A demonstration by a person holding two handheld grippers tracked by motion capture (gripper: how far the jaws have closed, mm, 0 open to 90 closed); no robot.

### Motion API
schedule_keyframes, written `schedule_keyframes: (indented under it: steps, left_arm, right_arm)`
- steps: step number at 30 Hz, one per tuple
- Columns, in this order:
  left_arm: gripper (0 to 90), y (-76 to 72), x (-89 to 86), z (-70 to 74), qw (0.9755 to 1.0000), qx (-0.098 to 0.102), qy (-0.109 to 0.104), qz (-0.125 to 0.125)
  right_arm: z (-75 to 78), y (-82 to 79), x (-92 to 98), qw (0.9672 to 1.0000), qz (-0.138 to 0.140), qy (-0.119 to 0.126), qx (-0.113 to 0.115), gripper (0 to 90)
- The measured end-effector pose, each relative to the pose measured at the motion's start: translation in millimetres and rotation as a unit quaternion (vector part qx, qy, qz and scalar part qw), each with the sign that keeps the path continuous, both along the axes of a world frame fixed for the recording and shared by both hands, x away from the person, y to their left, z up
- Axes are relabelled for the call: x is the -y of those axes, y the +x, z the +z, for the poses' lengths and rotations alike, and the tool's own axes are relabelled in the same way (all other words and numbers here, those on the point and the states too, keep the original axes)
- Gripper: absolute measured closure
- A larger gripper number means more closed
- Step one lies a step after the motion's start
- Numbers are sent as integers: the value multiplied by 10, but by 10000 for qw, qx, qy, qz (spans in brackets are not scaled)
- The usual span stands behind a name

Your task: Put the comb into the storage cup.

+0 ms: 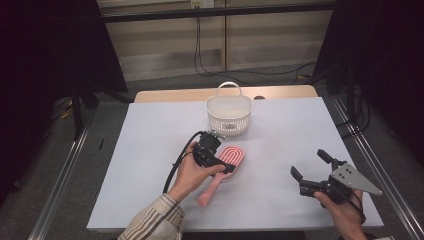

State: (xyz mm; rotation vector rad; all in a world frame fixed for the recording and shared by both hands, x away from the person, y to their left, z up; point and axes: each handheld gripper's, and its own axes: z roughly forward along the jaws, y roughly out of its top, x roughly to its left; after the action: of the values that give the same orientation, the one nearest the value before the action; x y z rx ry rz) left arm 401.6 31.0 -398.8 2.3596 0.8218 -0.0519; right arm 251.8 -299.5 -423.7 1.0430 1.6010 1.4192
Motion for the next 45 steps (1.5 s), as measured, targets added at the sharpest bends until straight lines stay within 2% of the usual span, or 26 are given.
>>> schedule_keyframes:
  steps: [2, 6, 9, 16, 18, 26, 34, 38, 45]
  left_arm:
    - [71, 22, 9, -26, 10000, -68, 22, 24]
    - [82, 59, 41, -79, 10000, -13, 92, 26]
    - [84, 77, 76, -117, 9999, -71, 128, -22]
    - [100, 128, 111, -153, 9999, -103, 128, 15]
    - [104, 138, 128, -167, 9998, -185, 107, 28]
    - [119, 135, 206, -231, 9993, -205, 318, -58]
    - [115, 148, 301, -268, 9986, -176, 482, -149]
    - [96, 153, 333, -295, 9983, -203, 521, -135]
    - [82, 143, 342, -282, 9985, -112, 533, -51]
  right_arm:
    - [-1, 1, -1, 10000, 11, -10, 4, 1]
    - [-2, 3, 0, 10000, 17, -26, -8, 0]
    - [-2, 2, 0, 10000, 21, -24, -12, 0]
    - [-2, 1, 0, 10000, 34, -25, -13, 0]
    - [-3, 3, -2, 10000, 28, -22, -8, 0]
    - [-3, 2, 0, 10000, 38, -21, -16, 0]
    - [-3, 0, 1, 10000, 45, -26, -25, 0]
    - [-3, 2, 0, 10000, 55, -24, -18, 0]
    - [-5, 3, -2, 10000, 45, -19, -13, 0]
